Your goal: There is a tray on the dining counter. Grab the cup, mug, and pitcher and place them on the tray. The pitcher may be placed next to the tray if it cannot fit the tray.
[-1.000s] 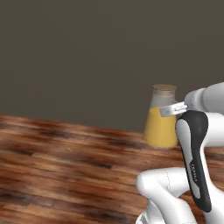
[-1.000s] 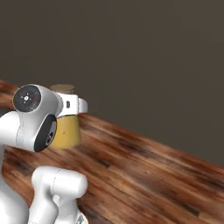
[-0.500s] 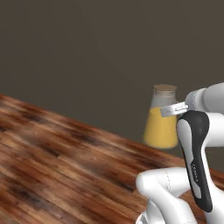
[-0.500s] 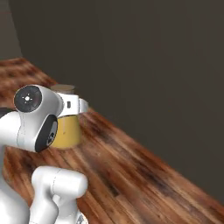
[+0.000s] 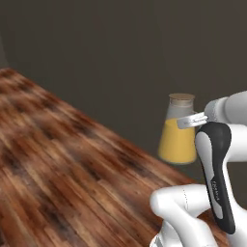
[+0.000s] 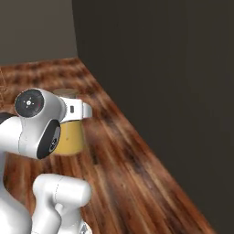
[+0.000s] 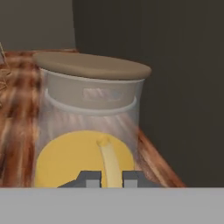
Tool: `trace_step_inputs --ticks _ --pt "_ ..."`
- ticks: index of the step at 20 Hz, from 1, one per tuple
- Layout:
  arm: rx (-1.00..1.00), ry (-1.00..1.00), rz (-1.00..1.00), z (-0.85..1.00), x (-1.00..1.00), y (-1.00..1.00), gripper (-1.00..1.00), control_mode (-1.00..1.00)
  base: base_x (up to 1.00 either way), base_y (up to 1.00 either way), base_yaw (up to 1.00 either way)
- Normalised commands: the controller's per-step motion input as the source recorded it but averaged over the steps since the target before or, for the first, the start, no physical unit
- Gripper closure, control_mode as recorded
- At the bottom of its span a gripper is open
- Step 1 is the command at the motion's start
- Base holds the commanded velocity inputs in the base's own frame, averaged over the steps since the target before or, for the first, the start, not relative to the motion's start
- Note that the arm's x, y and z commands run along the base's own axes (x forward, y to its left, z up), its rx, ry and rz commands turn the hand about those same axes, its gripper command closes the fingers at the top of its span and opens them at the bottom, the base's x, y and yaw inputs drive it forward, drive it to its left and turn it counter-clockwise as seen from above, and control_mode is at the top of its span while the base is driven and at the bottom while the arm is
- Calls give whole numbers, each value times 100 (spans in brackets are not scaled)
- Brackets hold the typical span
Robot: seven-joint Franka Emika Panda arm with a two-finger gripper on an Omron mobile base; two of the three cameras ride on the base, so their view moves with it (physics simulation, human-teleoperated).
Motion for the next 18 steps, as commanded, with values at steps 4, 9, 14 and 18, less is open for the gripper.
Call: trace_step_inputs --ticks 4,9,14,18 --pt "0 0 0 0 0 0 100 100 100 -7 50" --pt "0 0 0 0 0 0 100 100 100 -9 50" --pt "0 0 0 0 0 0 100 100 100 -14 48" --pt "0 0 0 0 0 0 100 100 100 -26 40"
